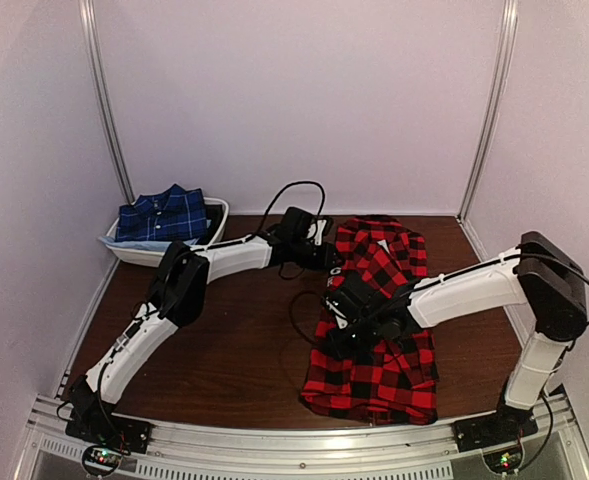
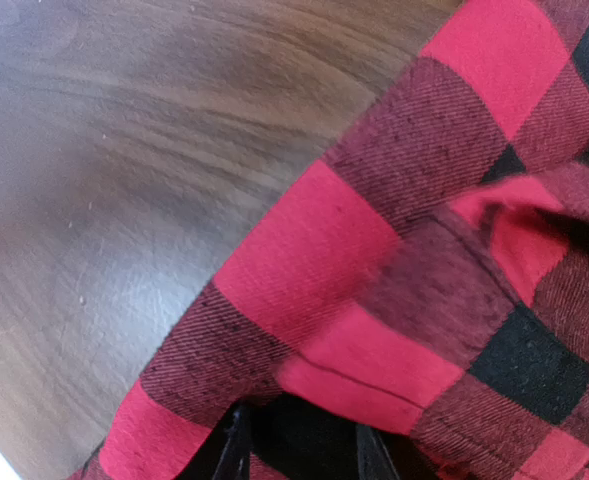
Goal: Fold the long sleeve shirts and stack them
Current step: Place the sleeve of the rectangle-folded shirt, then pick up the sleeve from the rectangle-folded shirt.
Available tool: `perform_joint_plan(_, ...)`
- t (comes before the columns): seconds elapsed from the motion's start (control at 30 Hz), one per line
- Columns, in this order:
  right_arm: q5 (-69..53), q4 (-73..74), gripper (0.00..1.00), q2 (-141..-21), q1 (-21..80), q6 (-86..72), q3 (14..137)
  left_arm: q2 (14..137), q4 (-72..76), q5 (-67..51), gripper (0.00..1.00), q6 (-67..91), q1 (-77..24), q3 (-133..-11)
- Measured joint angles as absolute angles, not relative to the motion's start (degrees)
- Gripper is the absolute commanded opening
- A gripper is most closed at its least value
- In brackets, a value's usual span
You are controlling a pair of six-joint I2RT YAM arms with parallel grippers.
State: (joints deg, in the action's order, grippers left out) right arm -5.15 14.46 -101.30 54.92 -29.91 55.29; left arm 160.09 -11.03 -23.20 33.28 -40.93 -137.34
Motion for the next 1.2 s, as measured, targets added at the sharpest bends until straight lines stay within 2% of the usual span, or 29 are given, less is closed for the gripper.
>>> perform_joint_plan(0.37, 2.57, 18.20, 0.39, -103.24, 60.34, -30.22, 58.04, 160.16, -11.38, -23.53, 0.35, 32.40, -40.56, -137.58)
perform_joint_plan(0.5, 2.24, 19.99, 0.44, -102.48, 60.77, -30.57, 58.08, 160.48, -12.08, -24.10, 0.36, 31.73, -40.40, -138.45)
perform_joint_plan(0.63, 1.19, 24.47, 0.55, -100.86, 60.03, -30.85, 60.01, 160.53, -12.56, -25.32, 0.44, 31.00, -40.23, -138.69)
perform_joint_plan(0.8, 0.40, 26.11, 0.63, -94.61, 56.99, -30.39, 62.83, 159.85, -13.61, -26.50, 0.53, 30.04, -40.16, -138.72)
perform_joint_plan(0.97, 0.64, 25.87, 0.65, -89.41, 52.71, -28.99, 63.18, 156.73, -14.68, -27.53, 0.54, 29.65, -40.16, -137.86)
perform_joint_plan(1.2, 2.24, 25.93, 0.69, -91.07, 51.16, -25.32, 63.07, 147.50, -14.20, -28.23, 0.54, 29.91, -40.01, -133.45)
